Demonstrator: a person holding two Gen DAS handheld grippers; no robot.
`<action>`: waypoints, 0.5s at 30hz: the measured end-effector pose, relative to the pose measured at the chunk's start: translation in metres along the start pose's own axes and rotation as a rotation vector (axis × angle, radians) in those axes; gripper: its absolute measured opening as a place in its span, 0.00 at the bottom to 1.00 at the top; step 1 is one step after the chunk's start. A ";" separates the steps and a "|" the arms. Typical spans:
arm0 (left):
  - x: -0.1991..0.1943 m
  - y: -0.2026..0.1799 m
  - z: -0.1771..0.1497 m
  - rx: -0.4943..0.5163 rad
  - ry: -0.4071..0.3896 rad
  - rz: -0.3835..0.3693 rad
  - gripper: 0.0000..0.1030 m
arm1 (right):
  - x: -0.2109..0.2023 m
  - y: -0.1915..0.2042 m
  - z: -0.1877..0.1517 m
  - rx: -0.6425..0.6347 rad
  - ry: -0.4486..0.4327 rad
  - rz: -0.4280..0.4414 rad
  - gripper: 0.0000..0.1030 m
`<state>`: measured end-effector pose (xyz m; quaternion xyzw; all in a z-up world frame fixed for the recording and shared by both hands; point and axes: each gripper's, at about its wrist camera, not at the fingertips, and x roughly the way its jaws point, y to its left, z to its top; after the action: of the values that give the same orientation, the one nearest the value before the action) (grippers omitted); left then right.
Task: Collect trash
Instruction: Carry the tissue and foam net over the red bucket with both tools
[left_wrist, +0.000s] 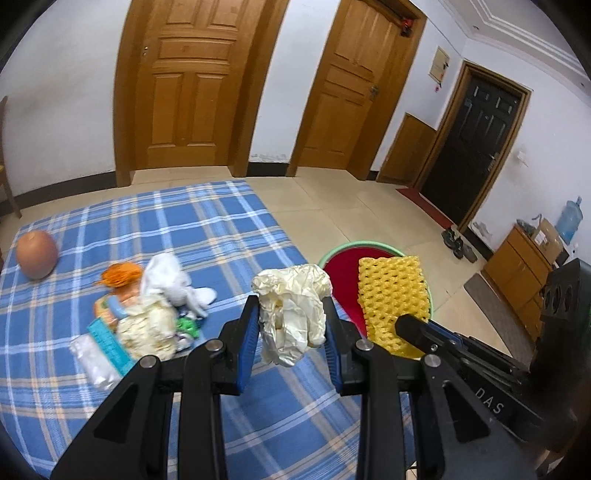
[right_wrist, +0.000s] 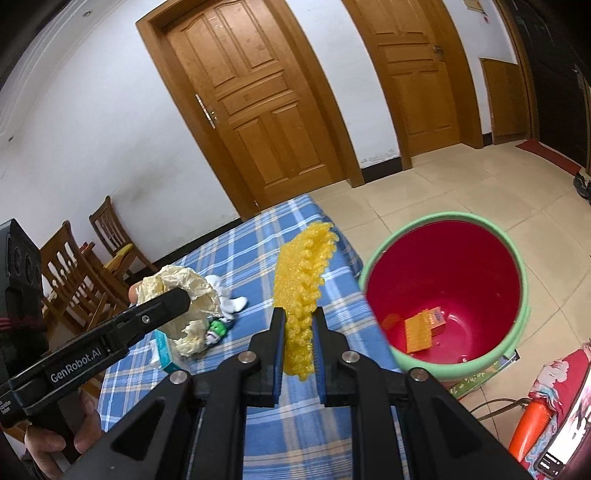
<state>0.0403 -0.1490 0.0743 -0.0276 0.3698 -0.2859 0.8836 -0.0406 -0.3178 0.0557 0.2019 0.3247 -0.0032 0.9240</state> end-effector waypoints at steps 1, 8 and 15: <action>0.003 -0.002 0.001 0.004 0.003 -0.003 0.31 | -0.001 -0.005 0.001 0.007 -0.003 -0.005 0.15; 0.031 -0.026 0.007 0.052 0.032 -0.021 0.31 | 0.001 -0.031 0.005 0.048 -0.011 -0.031 0.15; 0.063 -0.045 0.010 0.092 0.076 -0.017 0.31 | 0.010 -0.058 0.008 0.095 -0.004 -0.060 0.15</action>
<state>0.0601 -0.2210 0.0531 0.0209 0.3893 -0.3107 0.8669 -0.0361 -0.3729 0.0343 0.2357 0.3282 -0.0466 0.9135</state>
